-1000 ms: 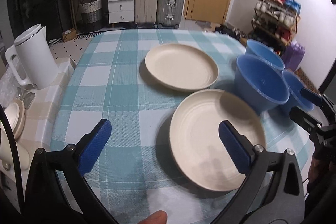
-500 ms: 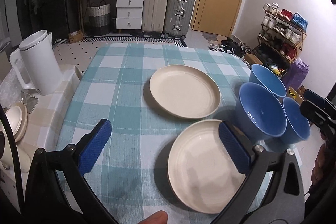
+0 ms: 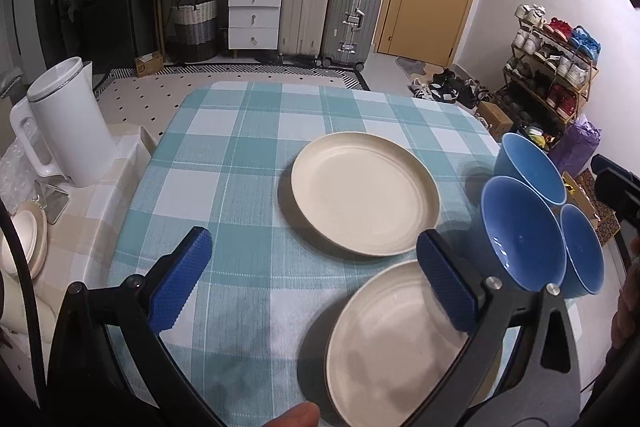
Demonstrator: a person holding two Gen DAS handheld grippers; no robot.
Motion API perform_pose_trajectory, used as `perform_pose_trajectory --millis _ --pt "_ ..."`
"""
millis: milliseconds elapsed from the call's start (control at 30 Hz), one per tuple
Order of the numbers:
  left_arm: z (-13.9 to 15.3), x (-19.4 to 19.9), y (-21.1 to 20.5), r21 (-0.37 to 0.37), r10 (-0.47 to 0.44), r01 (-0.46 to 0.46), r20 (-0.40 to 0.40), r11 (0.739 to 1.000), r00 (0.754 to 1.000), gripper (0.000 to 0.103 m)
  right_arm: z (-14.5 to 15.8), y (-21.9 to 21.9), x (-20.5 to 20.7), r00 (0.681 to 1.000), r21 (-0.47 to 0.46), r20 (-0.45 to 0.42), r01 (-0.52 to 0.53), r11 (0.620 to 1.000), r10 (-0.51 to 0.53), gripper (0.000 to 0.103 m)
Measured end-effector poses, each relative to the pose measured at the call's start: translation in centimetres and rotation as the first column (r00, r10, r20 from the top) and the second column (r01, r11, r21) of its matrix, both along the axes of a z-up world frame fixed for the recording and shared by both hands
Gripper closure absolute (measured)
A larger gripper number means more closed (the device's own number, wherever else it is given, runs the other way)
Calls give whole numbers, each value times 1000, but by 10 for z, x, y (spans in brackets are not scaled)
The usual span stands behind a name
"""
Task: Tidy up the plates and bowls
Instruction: 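Move the right gripper toward the rim of the next cream plate, then close the right gripper on the cream plate rim and lift it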
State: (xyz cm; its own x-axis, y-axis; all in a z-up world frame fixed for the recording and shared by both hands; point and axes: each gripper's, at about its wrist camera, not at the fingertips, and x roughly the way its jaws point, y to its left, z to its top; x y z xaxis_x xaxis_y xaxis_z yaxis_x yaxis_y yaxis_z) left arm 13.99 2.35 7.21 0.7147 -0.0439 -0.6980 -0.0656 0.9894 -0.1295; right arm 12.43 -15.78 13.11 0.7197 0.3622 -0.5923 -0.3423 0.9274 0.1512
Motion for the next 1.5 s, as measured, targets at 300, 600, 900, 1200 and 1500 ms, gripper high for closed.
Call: perform_pose_trajectory --millis 300,600,900,1200,1500 --pt "-9 33 10 -11 23 -24 -33 1000 999 1 -8 5 50 997 10 -73 -2 1000 2 1" --pt "-24 65 21 -15 34 -35 -77 999 996 1 -20 10 95 991 -43 -134 -2 999 -4 1" --pt "-45 95 32 -26 41 -44 -119 999 992 1 -39 17 132 981 -80 -192 -5 997 -11 1" --pt "-82 120 38 -45 59 -68 -182 997 982 1 -72 33 164 960 -159 -279 -52 986 5 1" --pt "-107 131 33 -93 20 -37 -169 995 985 5 -102 43 187 931 -205 -364 -102 973 20 7"
